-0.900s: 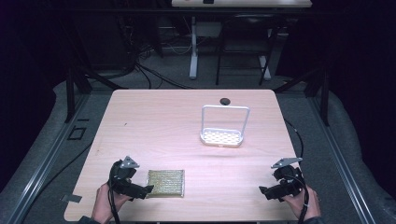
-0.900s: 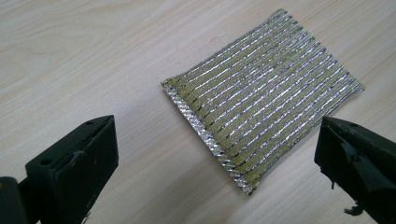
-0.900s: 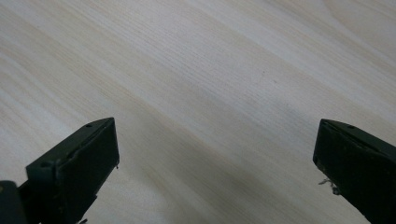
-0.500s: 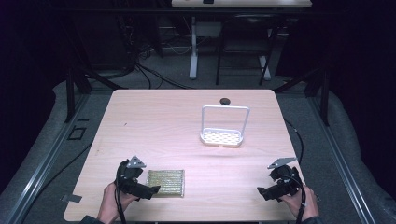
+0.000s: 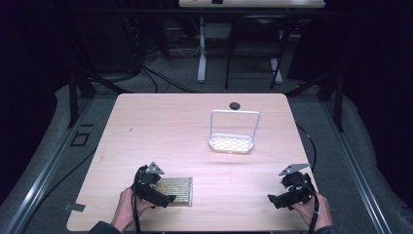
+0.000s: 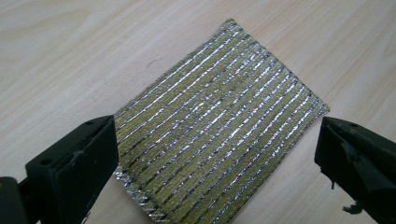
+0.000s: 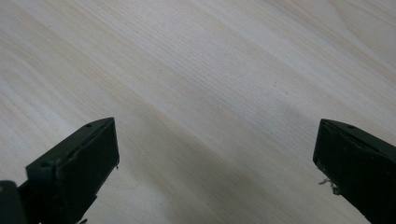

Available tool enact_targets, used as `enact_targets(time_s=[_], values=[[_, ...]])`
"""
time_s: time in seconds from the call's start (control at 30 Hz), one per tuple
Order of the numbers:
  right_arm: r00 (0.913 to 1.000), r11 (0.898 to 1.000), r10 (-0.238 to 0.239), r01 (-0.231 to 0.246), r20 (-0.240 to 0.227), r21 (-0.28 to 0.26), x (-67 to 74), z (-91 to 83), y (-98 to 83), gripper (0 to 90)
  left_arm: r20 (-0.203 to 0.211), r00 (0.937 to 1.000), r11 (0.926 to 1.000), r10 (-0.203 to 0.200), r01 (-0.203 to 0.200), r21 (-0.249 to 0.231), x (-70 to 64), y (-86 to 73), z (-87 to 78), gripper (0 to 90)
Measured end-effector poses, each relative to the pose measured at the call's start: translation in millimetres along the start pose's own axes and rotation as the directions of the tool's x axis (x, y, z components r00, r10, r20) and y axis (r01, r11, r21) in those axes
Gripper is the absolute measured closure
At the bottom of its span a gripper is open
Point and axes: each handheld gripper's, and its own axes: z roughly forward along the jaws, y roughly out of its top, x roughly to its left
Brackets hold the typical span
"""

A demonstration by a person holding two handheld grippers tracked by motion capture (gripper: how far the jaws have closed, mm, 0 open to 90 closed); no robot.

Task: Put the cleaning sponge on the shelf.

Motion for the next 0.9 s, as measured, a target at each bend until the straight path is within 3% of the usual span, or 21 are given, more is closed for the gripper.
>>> enact_targets(time_s=[0.47,0.67,0.9], values=[[1.0,1.0,-0.004,0.004,-0.008,0.001,1.1,0.1,0.3,0.0,0.04,0.9983,0.9987,0.043,-0.044,0.027,1.2,1.3,7.6,0.0],[0.9999,1.0,-0.007,0.007,-0.01,0.001,1.8,-0.2,0.4,0.0,0.034,0.9966,0.9971,0.075,-0.075,0.012,0.6,4.1,10.8,0.0],[0.9999,1.0,-0.007,0.007,-0.012,0.002,1.9,-1.0,0.6,0.0,0.047,0.9905,0.9916,0.129,-0.129,0.002,-0.6,10.0,16.4,0.0]])
